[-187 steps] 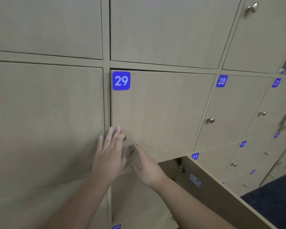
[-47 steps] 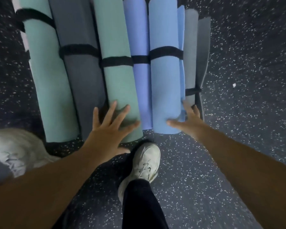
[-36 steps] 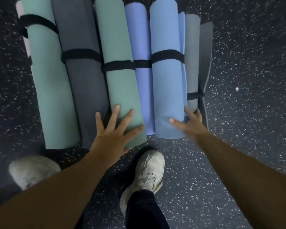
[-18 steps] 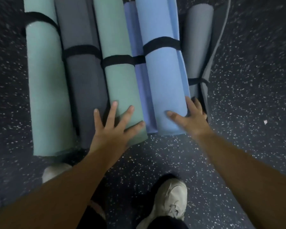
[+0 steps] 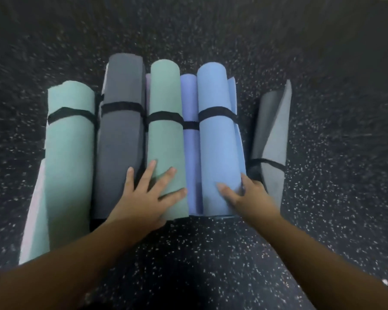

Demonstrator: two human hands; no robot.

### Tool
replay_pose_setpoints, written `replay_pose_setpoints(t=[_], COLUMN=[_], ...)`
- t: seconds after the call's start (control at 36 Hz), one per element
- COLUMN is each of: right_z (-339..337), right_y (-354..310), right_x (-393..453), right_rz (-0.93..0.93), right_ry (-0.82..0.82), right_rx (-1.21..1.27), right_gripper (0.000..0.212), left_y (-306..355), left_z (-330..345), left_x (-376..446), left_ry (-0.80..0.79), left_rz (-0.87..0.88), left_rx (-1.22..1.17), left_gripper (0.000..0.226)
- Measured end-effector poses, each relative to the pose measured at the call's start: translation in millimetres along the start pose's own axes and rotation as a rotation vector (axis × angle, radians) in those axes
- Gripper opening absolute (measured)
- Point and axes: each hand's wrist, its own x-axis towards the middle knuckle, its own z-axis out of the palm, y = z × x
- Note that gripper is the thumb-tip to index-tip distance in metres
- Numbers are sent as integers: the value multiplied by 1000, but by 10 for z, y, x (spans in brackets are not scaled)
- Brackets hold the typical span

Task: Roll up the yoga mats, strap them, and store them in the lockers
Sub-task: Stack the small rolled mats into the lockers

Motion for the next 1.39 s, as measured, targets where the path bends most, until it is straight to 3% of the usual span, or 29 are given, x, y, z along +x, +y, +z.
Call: replay_pose_setpoints(t=[0.06,0.11,0.19,0.25,0.31,0.36,0.44,0.61,0.72,0.86,0.94,1.03,1.28,1.39], right_z=[-108,-176,-157,-129,-112,-128,-162,-174,-202,-207,-149,-137,37,107], right_y=[-22,7,165,309,442,587,797,938,989,983,916,861,707,682], right_x=[-11,-26,52,139,184,219,274,239,183,105,94,101,157,165], right_rz=[-91,-188,-308,-251,-86,35,94,292,249,117,-31,-180,-247,-248], right_ry=[42,126,420,527,482,456,456,269,217,300,314,298,272,289], right_rx=[-186,-322,-318,-254,-203,-162,-146,-249,-171,89,200,149,67,77], right_gripper=[62,60,57,44,48,74,95,122,114,101,96,88,61,58], left_y=[-5,-4,-23,-38,-55,-94,-149,-126,-152,-250,-324,-420,-669,-695], left_z=[28,52,62,74,65,63,78,187,163,42,-17,-74,-318,-364], left_x=[-8,-18,-8,-6,-18,-29,-40,-54,-49,-143,-286,-463,-1024,-1228], left_ry=[18,36,58,72,58,54,51,83,66,52,32,-23,-152,-115], left_rz=[1,13,20,4,4,31,71,61,68,155,188,201,6,-376], left_rx=[13,36,78,95,114,127,119,71,49,63,96,159,188,-1], left_gripper=[113,112,110,115,123,122,123,123,119,103,86,84,86,100])
